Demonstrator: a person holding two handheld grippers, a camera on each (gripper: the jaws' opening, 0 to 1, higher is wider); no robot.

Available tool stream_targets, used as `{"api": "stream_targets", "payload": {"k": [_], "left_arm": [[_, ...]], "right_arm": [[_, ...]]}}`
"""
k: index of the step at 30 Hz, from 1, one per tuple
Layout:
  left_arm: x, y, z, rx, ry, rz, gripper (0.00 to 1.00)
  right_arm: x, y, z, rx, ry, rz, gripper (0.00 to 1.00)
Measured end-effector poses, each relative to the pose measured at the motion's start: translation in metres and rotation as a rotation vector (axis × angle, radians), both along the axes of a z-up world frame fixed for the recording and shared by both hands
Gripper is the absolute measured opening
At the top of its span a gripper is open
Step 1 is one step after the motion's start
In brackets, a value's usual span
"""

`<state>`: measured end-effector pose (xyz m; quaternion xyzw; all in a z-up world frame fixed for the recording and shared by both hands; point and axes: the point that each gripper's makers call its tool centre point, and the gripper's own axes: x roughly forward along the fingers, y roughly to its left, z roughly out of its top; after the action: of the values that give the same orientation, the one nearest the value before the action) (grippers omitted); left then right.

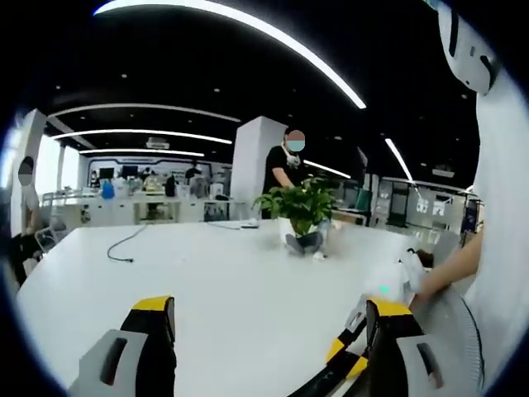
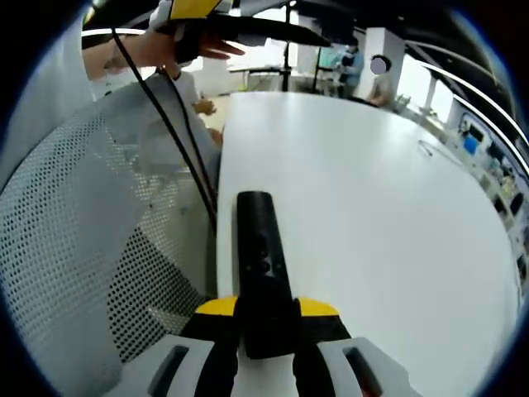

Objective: Press the specified remote control buttons in sequence, fully releasing each button before pressing the next.

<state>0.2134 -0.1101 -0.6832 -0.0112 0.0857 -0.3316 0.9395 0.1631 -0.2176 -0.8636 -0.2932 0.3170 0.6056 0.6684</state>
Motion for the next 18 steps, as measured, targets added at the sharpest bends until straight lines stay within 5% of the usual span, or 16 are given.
{"api": "stream_targets", "payload": {"k": [4,10,18], "left_arm": [[0.000,0.007,0.003,-0.012,-0.019,0.037,1.00],[-0.002,0.022,0.023,-0.129,-0.080,0.109,1.00],[-0.004,0.027,0.017,-0.130,-0.082,0.122,1.00]], "right_arm": [[0.000,0.000,0.000,0.002,0.000,-0.002,0.22],[0.001,0.000,0.001,0.004,0.000,-0.004,0.22],[0.001,0.000,0.001,0.005,0.000,-0.005,0.22]]}}
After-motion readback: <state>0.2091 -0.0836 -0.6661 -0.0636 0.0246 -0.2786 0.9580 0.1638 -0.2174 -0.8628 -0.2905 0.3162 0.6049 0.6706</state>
